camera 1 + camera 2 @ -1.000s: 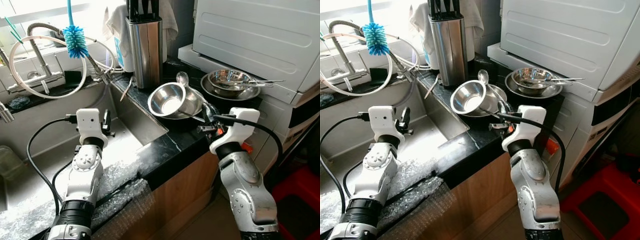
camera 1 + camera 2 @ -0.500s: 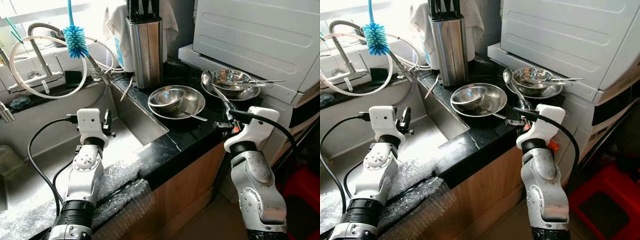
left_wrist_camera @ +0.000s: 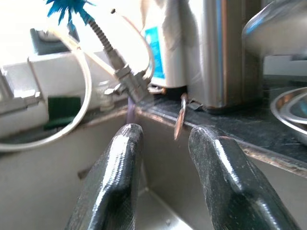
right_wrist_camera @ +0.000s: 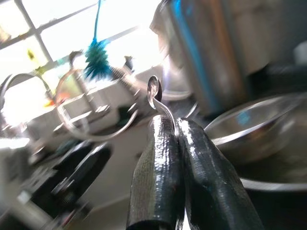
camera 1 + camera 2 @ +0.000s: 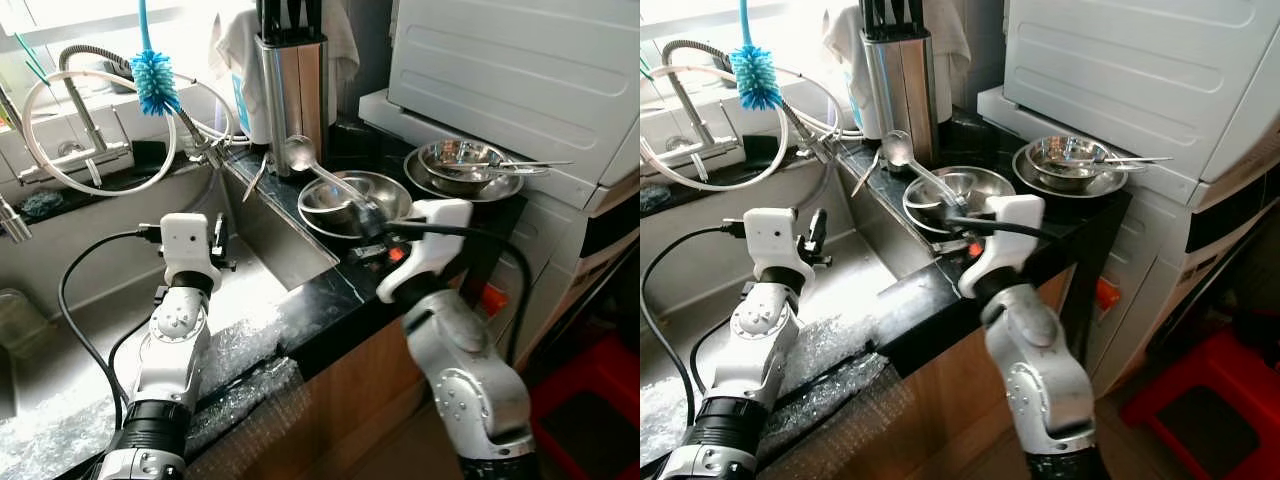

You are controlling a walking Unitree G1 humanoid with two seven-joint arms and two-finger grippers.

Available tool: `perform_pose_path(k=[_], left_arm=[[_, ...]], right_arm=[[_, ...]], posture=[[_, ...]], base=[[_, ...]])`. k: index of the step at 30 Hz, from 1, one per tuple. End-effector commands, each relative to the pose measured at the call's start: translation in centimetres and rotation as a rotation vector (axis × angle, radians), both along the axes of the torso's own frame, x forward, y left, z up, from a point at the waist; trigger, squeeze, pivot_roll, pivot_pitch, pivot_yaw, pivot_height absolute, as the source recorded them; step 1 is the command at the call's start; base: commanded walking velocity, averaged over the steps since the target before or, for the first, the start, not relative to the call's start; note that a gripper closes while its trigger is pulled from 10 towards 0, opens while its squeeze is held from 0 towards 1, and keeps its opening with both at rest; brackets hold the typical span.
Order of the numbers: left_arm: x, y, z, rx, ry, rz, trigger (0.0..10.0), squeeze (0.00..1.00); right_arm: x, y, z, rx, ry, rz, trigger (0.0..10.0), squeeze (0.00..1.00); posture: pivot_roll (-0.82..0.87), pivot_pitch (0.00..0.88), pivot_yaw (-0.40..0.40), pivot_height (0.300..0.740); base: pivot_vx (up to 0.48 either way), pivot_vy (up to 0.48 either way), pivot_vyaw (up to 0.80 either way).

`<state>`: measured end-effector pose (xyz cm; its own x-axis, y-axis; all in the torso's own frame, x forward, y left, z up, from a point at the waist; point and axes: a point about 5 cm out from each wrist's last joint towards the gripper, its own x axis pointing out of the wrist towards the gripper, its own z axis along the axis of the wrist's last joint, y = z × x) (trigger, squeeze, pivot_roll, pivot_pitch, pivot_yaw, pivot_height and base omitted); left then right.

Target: Kitchen organization

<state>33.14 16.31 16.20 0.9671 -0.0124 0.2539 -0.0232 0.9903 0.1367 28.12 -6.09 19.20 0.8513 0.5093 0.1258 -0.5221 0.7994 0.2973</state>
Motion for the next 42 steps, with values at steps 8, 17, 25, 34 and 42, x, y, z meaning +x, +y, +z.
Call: perform_pose_path(k=[8,17,25,34,42], left_arm=[[-0.4,-1.9,2.2,0.192,-0.146,-0.079,10.0,0.4],[-0.7,-2.9,2.8,0.283,-0.211,-0.128,10.0,0.0],[-1.1,-3.6,3.0,0.32,-0.239,-0.165,10.0,0.0],[-1.6,-4.3,2.1,0.468,-0.243,-0.249,10.0,0.0],[-1.7,-4.8,2.1,0.499,-0.252,-0.271,10.0,0.0]], right_arm=[[0.0,0.9,1.1,0.038,0.005,0.068,10.0,0.0],[0.3,1.1,0.5,0.011,0.047,0.088,10.0,0.0],[0.5,1.5,0.3,0.003,0.082,0.097,10.0,0.0],[0.9,1.5,0.8,0.013,0.065,0.089,10.0,0.0],[0.9,1.5,1.0,0.02,0.062,0.1,10.0,0.0]], posture=[[-0.2,0.0,0.004,0.74],[-0.2,0.0,0.0,0.74],[-0.19,0.0,-0.002,0.74],[-0.19,0.0,-0.002,0.74],[-0.19,0.0,-0.004,0.74]], base=[[0.0,0.0,0.0],[0.0,0.0,0.0],[0.0,0.0,0.0],[0.0,0.0,0.0],[0.0,0.0,0.0]])
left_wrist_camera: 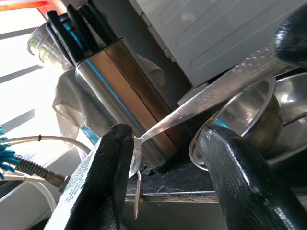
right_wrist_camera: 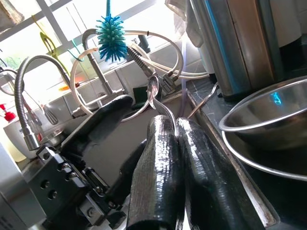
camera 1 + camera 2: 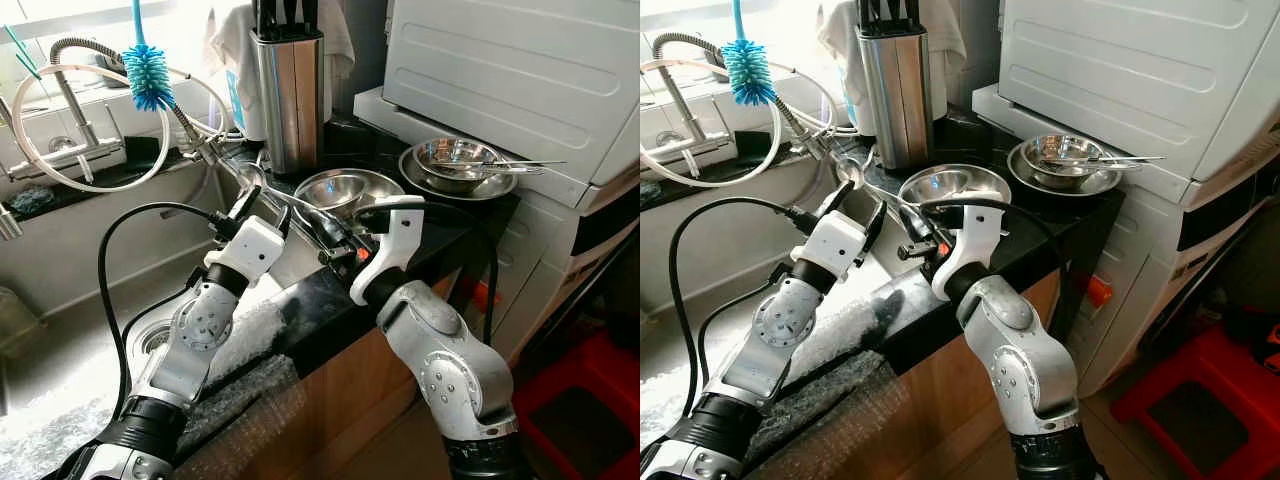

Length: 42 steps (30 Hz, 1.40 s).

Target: Kitchen organization

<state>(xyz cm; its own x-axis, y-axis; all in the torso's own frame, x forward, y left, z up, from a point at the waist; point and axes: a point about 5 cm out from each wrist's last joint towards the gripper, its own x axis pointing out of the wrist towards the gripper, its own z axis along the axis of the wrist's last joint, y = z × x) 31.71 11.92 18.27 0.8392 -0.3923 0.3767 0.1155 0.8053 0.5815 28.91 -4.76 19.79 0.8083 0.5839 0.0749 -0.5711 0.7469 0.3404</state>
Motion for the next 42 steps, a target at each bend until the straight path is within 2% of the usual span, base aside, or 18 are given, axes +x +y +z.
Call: perform_pose_path(k=[1,19,30,31,32,33,35,42], left_arm=[[-0.3,-0.5,0.0,0.039,-0.016,-0.031,10.0,0.0],[0.0,-0.6,0.1,0.02,-0.032,0.006,10.0,0.0],[0.2,-0.3,-0.9,0.016,0.025,0.037,10.0,0.0],[0.2,-0.3,-1.0,0.013,0.028,0.039,6.2,0.0],[0.2,-0.3,-1.0,0.014,0.029,0.04,6.2,0.0],[0.2,-0.2,-1.1,0.02,0.032,0.043,3.8,0.0],[0.3,0.0,-1.4,0.027,0.044,0.058,3.4,0.0],[0.6,0.5,-2.3,0.058,0.086,0.103,4.1,0.0]], right_arm=[[0.1,0.3,0.4,0.016,-0.002,0.016,10.0,0.0],[-0.6,1.7,-0.4,0.004,0.056,0.104,10.0,0.0],[-1.0,2.5,-0.5,0.008,0.061,0.144,10.0,0.0],[-1.0,2.6,-0.4,0.011,0.061,0.147,10.0,0.0],[-1.0,2.6,-0.4,0.011,0.06,0.147,10.0,0.0],[-1.0,2.6,-0.4,0.012,0.059,0.146,10.0,0.0],[-1.0,2.6,-0.4,0.012,0.059,0.145,10.0,0.0],[-1.0,2.6,-0.4,0.014,0.058,0.145,10.0,0.0]], posture=[[-0.19,0.0,-0.003,0.74],[-0.19,0.0,-0.004,0.74],[-0.19,0.0,-0.005,0.74],[-0.19,0.0,-0.005,0.74],[-0.19,0.0,-0.005,0.74],[-0.19,0.0,-0.005,0.74],[-0.19,0.0,-0.005,0.74],[-0.19,0.0,-0.005,0.74]], base=[[0.0,0.0,0.0],[0.0,0.0,0.0],[0.0,0.0,0.0],[0.0,0.0,0.0],[0.0,0.0,0.0],[0.0,0.0,0.0],[0.0,0.0,0.0],[0.0,0.0,0.0]])
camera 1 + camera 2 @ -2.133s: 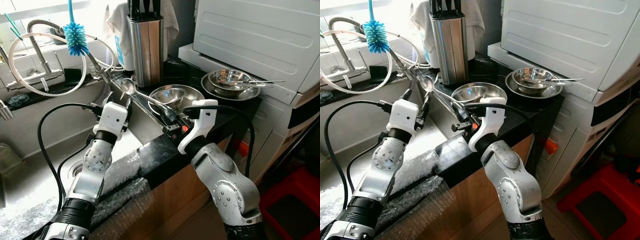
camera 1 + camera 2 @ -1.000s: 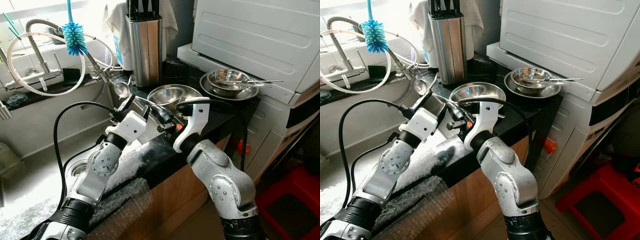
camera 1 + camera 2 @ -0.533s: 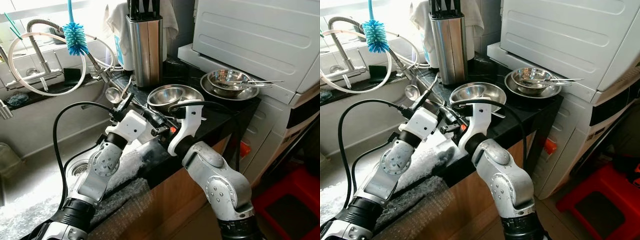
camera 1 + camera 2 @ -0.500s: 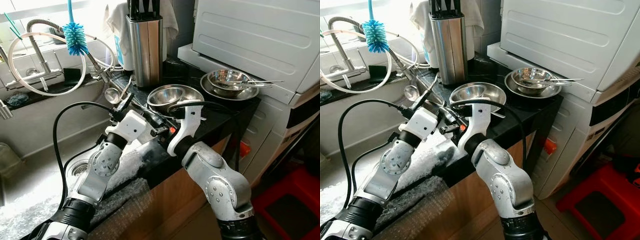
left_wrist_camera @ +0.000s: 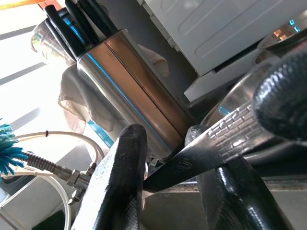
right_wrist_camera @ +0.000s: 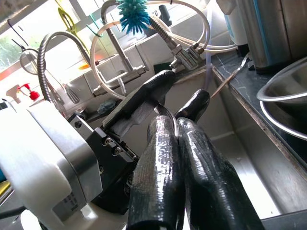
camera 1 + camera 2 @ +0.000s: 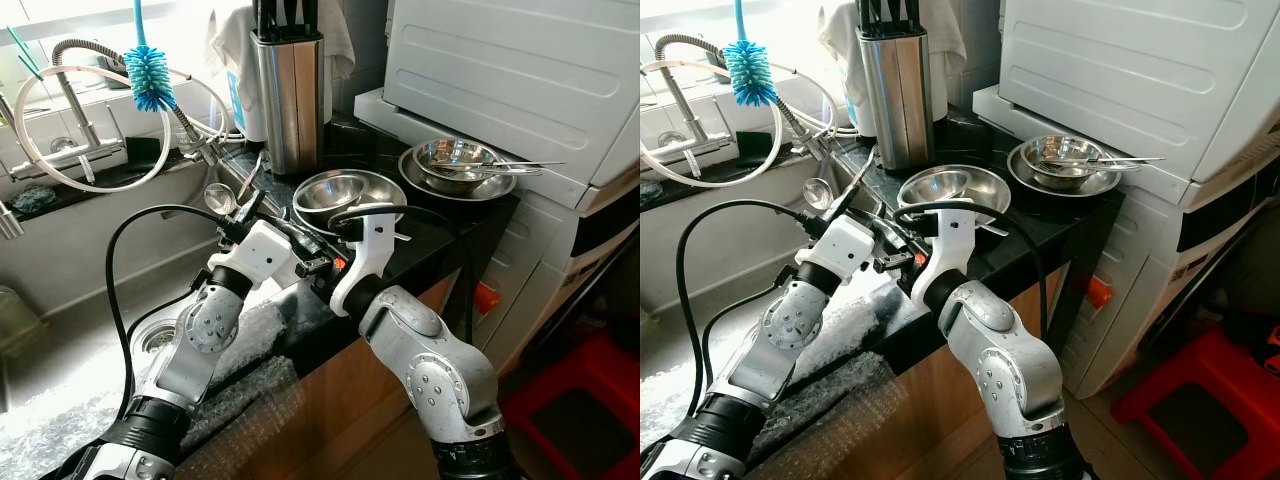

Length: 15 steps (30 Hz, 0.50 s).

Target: Kitchen organization

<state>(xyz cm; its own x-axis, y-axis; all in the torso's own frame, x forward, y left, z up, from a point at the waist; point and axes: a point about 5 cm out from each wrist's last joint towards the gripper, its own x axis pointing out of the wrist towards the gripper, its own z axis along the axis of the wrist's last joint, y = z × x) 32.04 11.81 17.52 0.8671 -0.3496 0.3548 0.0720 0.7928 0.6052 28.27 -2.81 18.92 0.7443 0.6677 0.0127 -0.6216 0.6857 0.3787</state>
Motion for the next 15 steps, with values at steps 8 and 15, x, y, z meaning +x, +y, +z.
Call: perform_pose_path(k=[8,15], left_arm=[[0.19,0.65,-1.74,0.019,0.078,0.048,0.0,0.0],[0.2,0.64,-1.79,0.016,0.079,0.05,0.0,0.0]], right_arm=[[-0.32,0.69,0.58,0.029,-0.016,0.036,10.0,0.0],[0.03,0.4,1.0,0.067,-0.016,0.0,10.0,1.0]], posture=[[-0.19,0.0,-0.005,0.74],[-0.19,0.0,-0.006,0.74]], base=[[0.0,0.0,0.0],[0.0,0.0,0.0]])
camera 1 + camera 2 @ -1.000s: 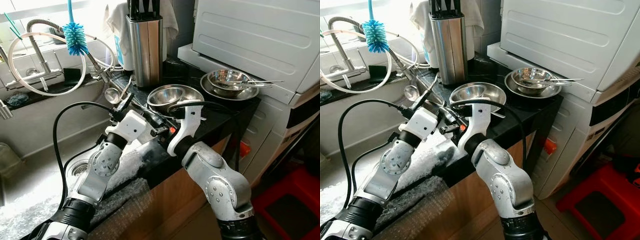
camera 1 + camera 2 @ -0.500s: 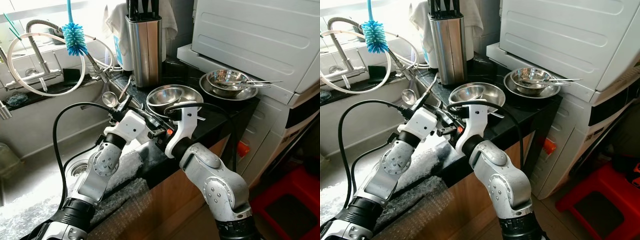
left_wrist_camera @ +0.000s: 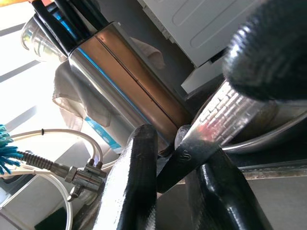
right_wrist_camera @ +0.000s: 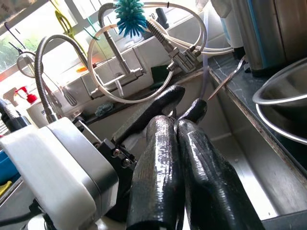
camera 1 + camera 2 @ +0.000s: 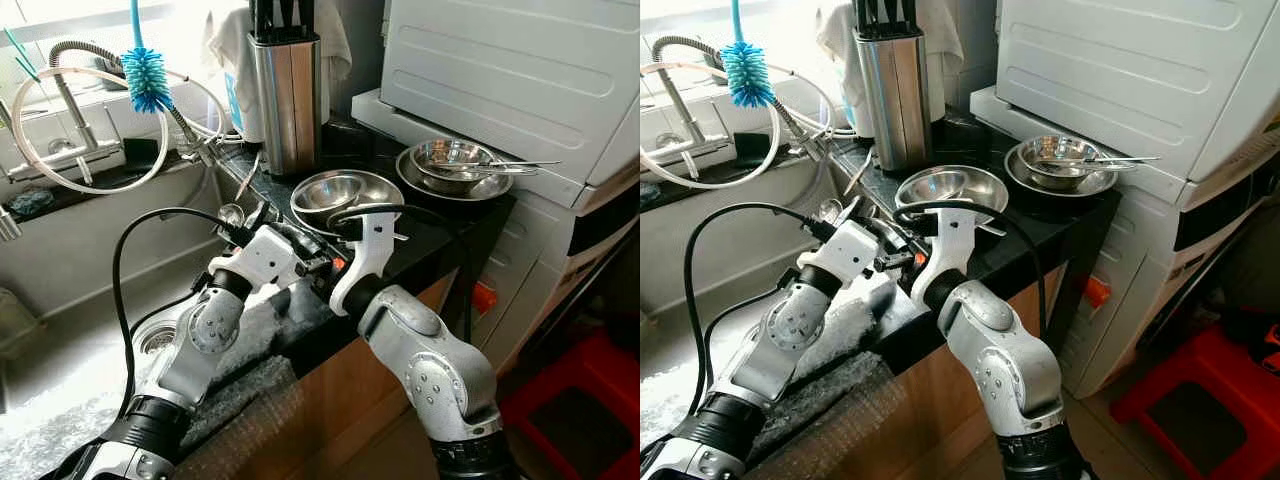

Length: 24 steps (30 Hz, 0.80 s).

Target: Kitchen organization

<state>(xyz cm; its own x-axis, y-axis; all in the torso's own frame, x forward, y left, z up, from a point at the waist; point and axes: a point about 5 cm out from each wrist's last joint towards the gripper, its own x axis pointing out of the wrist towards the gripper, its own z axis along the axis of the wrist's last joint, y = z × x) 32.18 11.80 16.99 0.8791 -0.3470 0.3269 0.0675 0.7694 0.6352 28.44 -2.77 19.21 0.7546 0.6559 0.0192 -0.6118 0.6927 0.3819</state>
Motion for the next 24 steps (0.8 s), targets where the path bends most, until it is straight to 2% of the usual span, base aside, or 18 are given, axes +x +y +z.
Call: perform_pose_path(k=[1,18,19,20,21,22,23,24], left_arm=[[0.1,0.6,-1.3,-0.024,0.061,0.033,0.0,0.0],[0.1,0.9,-1.1,-0.066,0.06,0.05,0.0,0.0],[0.1,0.9,-1.1,-0.08,0.061,0.054,0.5,0.0],[0.1,0.9,-1.1,-0.087,0.062,0.056,0.5,0.0],[0.1,1.0,-1.2,-0.108,0.068,0.058,2.8,0.0],[0.1,1.0,-1.2,-0.129,0.075,0.058,3.5,0.0],[0.2,1.2,-1.2,-0.197,0.094,0.062,9.3,0.0],[0.2,1.2,-1.2,-0.197,0.094,0.062,9.3,0.0]], right_arm=[[-0.1,0.4,0.7,0.066,-0.01,0.015,10.0,1.0],[0.0,0.0,0.7,0.078,-0.014,-0.007,10.0,1.0],[0.3,-0.3,0.6,0.069,-0.018,-0.029,10.0,1.0],[0.4,-0.4,0.5,0.062,-0.019,-0.038,10.0,1.0],[0.6,-0.7,0.5,0.049,-0.027,-0.058,10.0,1.0],[0.7,-0.9,0.4,0.037,-0.034,-0.078,10.0,1.0],[1.2,-1.5,0.5,-0.029,-0.08,-0.122,10.0,1.0],[1.2,-1.5,0.5,-0.029,-0.08,-0.122,10.0,1.0]], posture=[[-0.19,0.0,-0.006,0.74],[-0.19,0.0,-0.007,0.74],[-0.19,0.0,-0.008,0.74],[-0.19,0.0,-0.008,0.74],[-0.19,0.0,-0.007,0.74],[-0.19,0.0,-0.007,0.74],[-0.19,0.0,-0.007,0.74],[-0.19,0.0,-0.007,0.74]], base=[[0.0,0.0,0.0],[0.0,0.0,0.0],[0.0,0.0,0.0],[0.0,0.0,0.0],[0.0,0.0,0.0],[0.0,0.0,0.0],[0.0,0.0,0.0],[0.0,0.0,0.0]])
